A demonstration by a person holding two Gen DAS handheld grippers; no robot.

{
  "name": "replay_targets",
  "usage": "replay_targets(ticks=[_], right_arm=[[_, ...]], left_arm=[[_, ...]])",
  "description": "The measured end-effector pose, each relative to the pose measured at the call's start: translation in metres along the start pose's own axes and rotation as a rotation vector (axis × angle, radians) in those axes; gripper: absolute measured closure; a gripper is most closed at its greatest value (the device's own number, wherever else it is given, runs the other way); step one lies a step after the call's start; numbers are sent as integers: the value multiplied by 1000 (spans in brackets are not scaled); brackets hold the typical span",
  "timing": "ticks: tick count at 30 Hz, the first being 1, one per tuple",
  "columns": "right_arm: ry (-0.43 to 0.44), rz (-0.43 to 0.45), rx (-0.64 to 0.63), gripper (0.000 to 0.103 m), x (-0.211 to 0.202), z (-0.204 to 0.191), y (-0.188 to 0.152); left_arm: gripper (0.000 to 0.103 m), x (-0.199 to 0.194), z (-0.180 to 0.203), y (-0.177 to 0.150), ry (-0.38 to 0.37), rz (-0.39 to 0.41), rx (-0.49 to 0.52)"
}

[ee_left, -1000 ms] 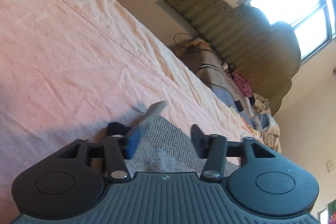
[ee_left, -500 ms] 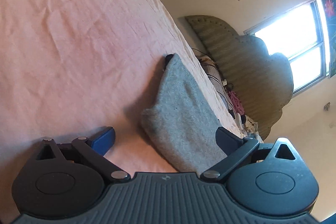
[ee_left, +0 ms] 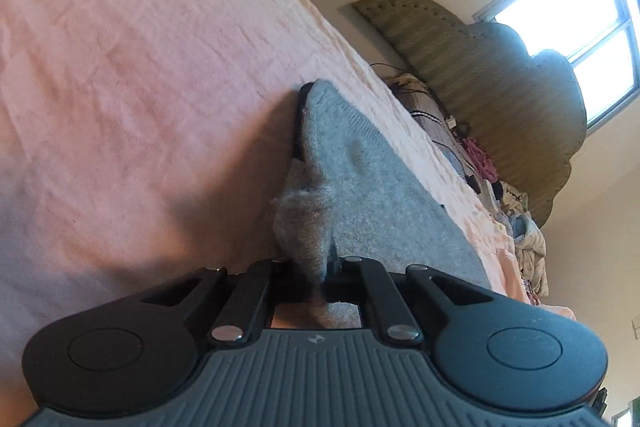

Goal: Fold small clothes

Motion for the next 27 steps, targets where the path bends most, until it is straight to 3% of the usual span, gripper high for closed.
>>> replay_targets(ticks=[4,7,10,11,13,14,15,16,17,18,20,24,27], right_arm=[[96,-27,-30,91,-41,-25,-13],[119,-100,-35,91,-75,-28,-39],[48,-182,-37,88,-94,-10,-66],[-10,-194,-50,81,-100,-3,-71],[-36,-184,-68,71,-109,0,-69],[-39,-167,-78,58,-112,-2,-62],[-46,-131,-98,41,-113,-6,-50],[-50,-93,-126,36,-113,-11,-37],[-53,-69,-156,33,-109,-16,-24],[-64,-55,-186,33,-102,-20,-10],[-86,-47,-249,33,-81,-28,15],[-208,-64,-402,33,-23,-30,52],[-286,-112,-440,33,21,-17,69]], left_arm=[[99,-53,-4,-5,-80,10,14],[99,-92,-26,-22,-65,11,55],[99,-115,-54,-43,44,20,156],[99,-120,-61,-45,61,15,166],[96,-127,-68,-37,57,21,154],[88,-127,-67,-27,55,42,140],[65,-129,-64,-16,53,75,129],[47,-129,-56,-4,49,124,132],[10,-126,-49,7,52,175,149],[1,-121,-39,17,57,229,182],[1,-93,-16,35,107,275,285],[7,6,23,66,219,126,402],[8,69,46,76,290,63,504]])
Point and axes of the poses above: each gripper's, at about its wrist camera, not at the fingertips, and x roughly the way its jaws point, z to its right, y to its top, the point moved 4 cm from there along x, roughly the way its jaws point, and after that the axes turned 8 degrees about y, right-handed, at the moved point
